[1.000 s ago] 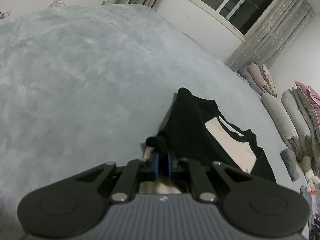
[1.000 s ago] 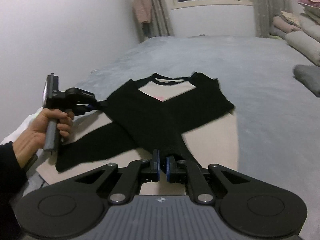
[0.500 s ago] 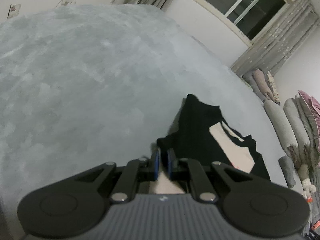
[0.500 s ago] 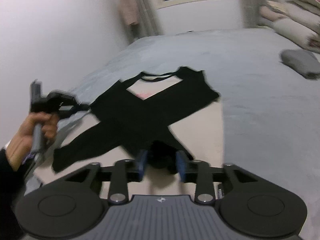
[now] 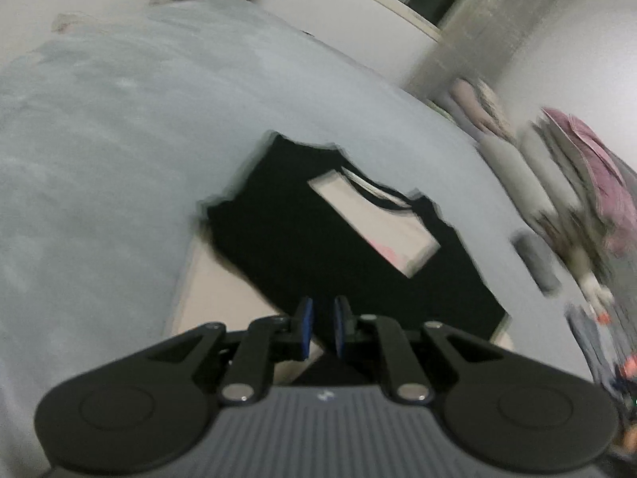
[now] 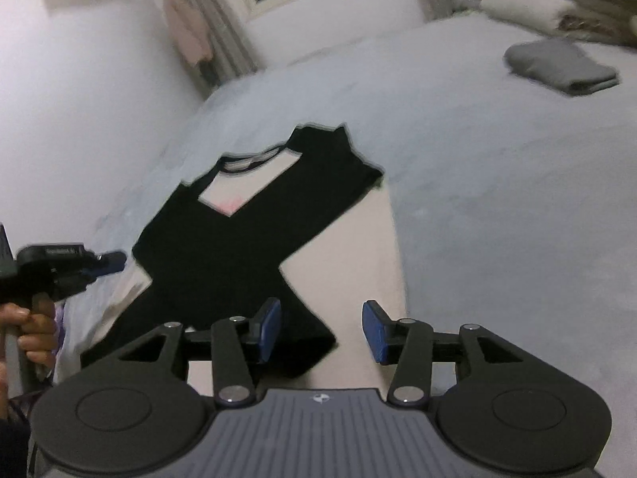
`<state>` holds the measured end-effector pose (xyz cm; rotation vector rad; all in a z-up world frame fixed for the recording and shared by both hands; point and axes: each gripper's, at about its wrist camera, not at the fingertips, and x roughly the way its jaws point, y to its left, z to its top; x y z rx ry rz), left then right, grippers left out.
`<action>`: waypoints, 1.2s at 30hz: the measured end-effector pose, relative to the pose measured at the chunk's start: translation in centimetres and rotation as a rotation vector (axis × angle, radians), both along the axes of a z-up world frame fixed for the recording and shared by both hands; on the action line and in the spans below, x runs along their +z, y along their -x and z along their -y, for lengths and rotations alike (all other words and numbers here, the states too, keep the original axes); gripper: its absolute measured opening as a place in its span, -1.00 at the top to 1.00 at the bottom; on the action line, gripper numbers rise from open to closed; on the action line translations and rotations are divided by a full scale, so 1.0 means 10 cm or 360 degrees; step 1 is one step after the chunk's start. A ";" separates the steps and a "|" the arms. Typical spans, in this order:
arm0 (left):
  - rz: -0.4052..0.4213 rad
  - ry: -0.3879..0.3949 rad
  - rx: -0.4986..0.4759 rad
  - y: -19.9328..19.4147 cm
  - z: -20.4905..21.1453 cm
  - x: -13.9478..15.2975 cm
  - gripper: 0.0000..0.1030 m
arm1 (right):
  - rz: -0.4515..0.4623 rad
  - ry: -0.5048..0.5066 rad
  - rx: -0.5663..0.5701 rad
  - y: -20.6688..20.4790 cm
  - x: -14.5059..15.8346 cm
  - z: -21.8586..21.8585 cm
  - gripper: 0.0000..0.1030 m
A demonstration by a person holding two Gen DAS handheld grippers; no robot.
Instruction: Fold clothes
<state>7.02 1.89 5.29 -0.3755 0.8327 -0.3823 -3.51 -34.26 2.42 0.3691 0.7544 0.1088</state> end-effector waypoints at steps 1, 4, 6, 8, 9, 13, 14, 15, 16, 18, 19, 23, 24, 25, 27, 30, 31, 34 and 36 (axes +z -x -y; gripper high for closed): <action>0.0006 -0.0008 -0.0042 0.06 0.08 0.01 0.83 | -0.0013 0.0025 0.0020 -0.02 -0.02 -0.03 0.13; 0.0026 -0.0044 -0.0149 0.20 0.29 0.02 0.80 | -0.0013 0.0185 0.0100 -0.01 -0.05 -0.22 0.37; 0.0038 -0.0053 -0.0193 0.27 0.37 0.02 0.80 | 0.0023 0.0300 0.0138 0.03 -0.03 -0.34 0.71; 0.0050 -0.0057 -0.0228 0.32 0.44 0.01 0.79 | 0.0139 0.0398 0.0158 0.14 0.05 -0.45 0.80; 0.0056 -0.0060 -0.0246 0.35 0.47 0.01 0.79 | 0.0209 0.0420 0.0189 0.21 0.11 -0.50 0.80; 0.0080 -0.0069 -0.0317 0.46 0.60 0.01 0.76 | 0.0220 0.0389 0.0406 0.29 0.12 -0.66 0.80; 0.0086 -0.0071 -0.0335 0.49 0.63 0.01 0.74 | 0.0184 0.0409 0.0463 0.28 0.08 -0.71 0.80; 0.0092 -0.0073 -0.0352 0.51 0.66 0.00 0.74 | 0.0146 0.0441 0.0510 0.27 0.04 -0.76 0.80; 0.0109 -0.0093 -0.0376 0.55 0.72 -0.01 0.70 | 0.0132 0.0460 0.0532 0.27 0.03 -0.78 0.80; 0.0162 -0.0164 -0.0426 0.65 0.86 -0.05 0.69 | 0.0159 0.0440 0.0503 0.29 0.05 -0.72 0.78; 0.0188 -0.0191 -0.0443 0.69 0.91 -0.06 0.69 | 0.0187 0.0380 0.0447 0.30 0.08 -0.63 0.69; 0.0252 -0.0228 -0.0484 0.78 1.01 -0.08 0.64 | 0.0183 0.0173 0.0087 0.24 0.12 -0.17 0.32; 0.0251 -0.0227 -0.0488 0.79 1.03 -0.09 0.63 | 0.0144 0.0170 0.0025 0.20 0.09 -0.10 0.32; 0.0248 -0.0227 -0.0492 0.79 1.04 -0.10 0.63 | 0.0103 0.0176 -0.0026 0.16 0.05 -0.05 0.32; 0.0235 -0.0230 -0.0503 0.80 1.08 -0.13 0.63 | 0.0067 0.0186 -0.0045 0.07 0.01 -0.02 0.32; 0.0239 -0.0235 -0.0538 0.84 1.16 -0.16 0.62 | 0.0066 0.0176 -0.0001 -0.07 -0.01 -0.04 0.32; 0.0244 -0.0247 -0.0554 0.86 1.19 -0.18 0.59 | 0.0056 0.0191 0.0009 -0.10 -0.03 -0.06 0.32; 0.0241 -0.0293 -0.0600 0.91 1.27 -0.23 0.57 | -0.0010 0.0359 0.0076 -0.19 -0.15 -0.20 0.33; 0.0219 -0.0298 -0.0608 0.92 1.28 -0.26 0.57 | 0.0002 0.0465 0.0105 -0.14 -0.18 -0.27 0.33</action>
